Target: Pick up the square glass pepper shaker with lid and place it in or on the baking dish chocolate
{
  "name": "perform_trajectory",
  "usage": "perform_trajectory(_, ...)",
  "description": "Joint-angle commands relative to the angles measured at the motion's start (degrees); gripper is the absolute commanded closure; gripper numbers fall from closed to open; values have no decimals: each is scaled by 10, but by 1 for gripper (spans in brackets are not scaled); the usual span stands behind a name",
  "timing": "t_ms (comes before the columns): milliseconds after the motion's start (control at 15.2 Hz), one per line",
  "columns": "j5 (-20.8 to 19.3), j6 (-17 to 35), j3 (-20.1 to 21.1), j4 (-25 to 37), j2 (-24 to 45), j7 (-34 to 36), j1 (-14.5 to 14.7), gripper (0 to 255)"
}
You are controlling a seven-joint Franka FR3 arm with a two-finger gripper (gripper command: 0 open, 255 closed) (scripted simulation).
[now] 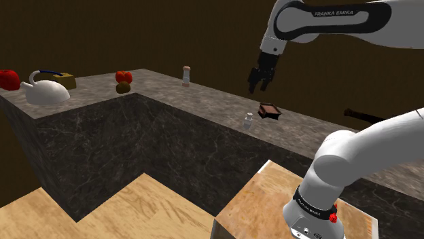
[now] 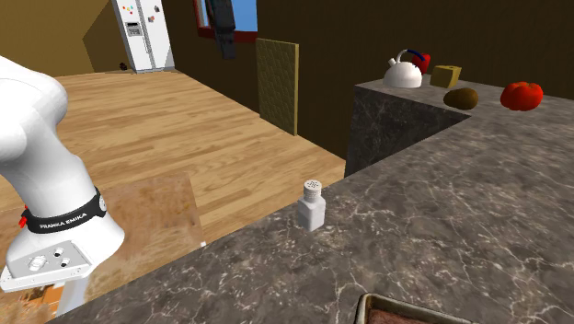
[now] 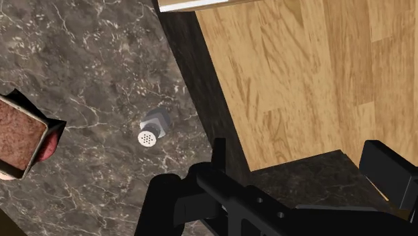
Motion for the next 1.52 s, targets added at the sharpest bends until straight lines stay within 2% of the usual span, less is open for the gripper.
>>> perform_trajectory(0, -9, 24, -18, -3, 25, -21, -4, 0)
perform_trajectory(660, -25, 148, -106, 21, 191, -127, -14, 0)
perform_trajectory(1188, 17, 225, -164, 92, 361, -229, -21, 0)
perform_trajectory(1452, 24, 249, -165, 81, 377, -235, -23, 0)
